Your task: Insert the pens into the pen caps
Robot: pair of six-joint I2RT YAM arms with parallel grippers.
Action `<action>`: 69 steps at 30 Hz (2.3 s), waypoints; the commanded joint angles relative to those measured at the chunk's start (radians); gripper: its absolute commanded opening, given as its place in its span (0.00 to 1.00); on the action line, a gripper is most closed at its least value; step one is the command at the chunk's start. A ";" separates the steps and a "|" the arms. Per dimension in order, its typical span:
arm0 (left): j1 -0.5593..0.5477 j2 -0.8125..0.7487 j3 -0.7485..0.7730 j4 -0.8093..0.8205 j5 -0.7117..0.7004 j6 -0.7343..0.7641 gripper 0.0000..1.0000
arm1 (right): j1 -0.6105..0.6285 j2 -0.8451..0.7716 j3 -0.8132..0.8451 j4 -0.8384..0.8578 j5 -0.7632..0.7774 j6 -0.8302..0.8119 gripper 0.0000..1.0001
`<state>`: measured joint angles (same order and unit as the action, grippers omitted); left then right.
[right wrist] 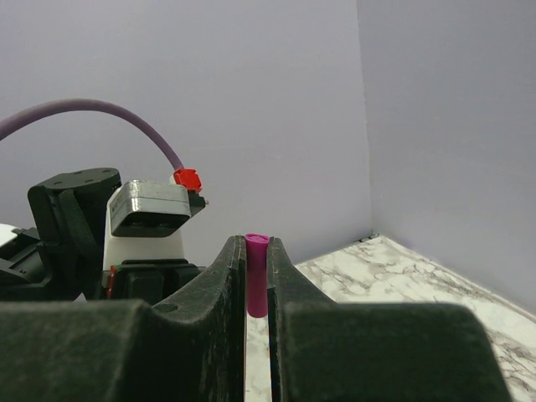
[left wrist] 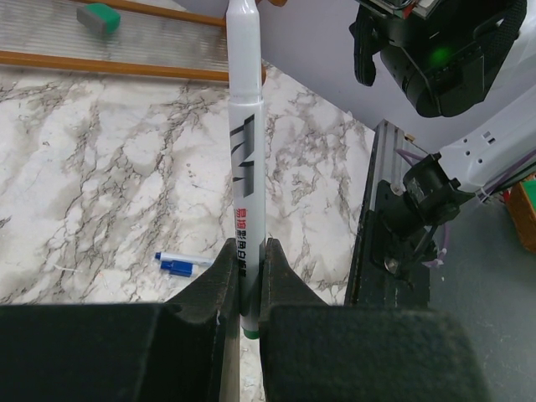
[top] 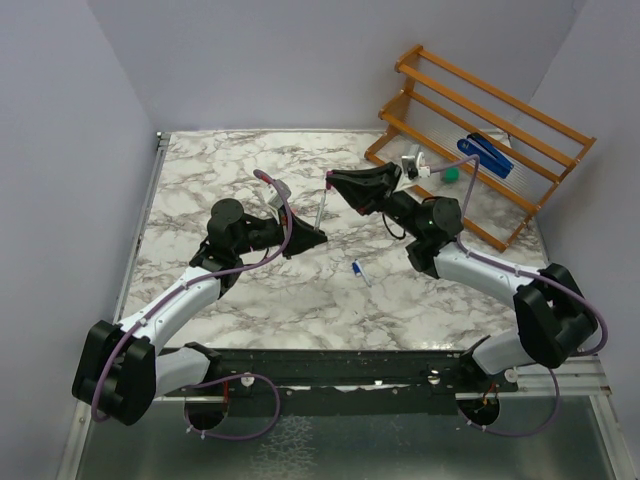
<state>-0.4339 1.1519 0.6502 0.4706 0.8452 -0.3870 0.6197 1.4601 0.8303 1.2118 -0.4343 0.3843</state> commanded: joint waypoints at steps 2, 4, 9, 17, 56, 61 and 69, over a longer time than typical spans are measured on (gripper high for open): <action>0.000 -0.007 -0.005 0.029 0.027 -0.001 0.00 | -0.004 -0.026 -0.012 0.045 0.011 0.006 0.00; 0.000 -0.007 -0.006 0.030 0.027 -0.001 0.00 | -0.005 -0.019 -0.007 0.054 -0.001 0.021 0.01; 0.000 -0.009 -0.005 0.030 0.026 -0.001 0.00 | -0.004 0.002 -0.006 0.067 -0.019 0.045 0.01; 0.000 -0.007 -0.005 0.030 0.027 0.000 0.00 | -0.005 0.023 -0.009 0.074 -0.049 0.085 0.00; -0.010 0.043 0.288 -0.260 -0.219 0.372 0.00 | 0.038 -0.070 -0.157 -0.242 -0.258 0.208 0.01; -0.012 0.049 0.343 -0.302 -0.264 0.425 0.00 | 0.070 -0.070 -0.201 -0.277 -0.246 0.189 0.01; -0.012 0.047 0.409 -0.274 -0.275 0.457 0.00 | 0.097 -0.030 -0.248 -0.319 -0.232 0.167 0.01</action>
<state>-0.4618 1.2121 0.9104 -0.0143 0.7002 0.0639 0.6239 1.3716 0.6537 1.1259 -0.4557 0.5587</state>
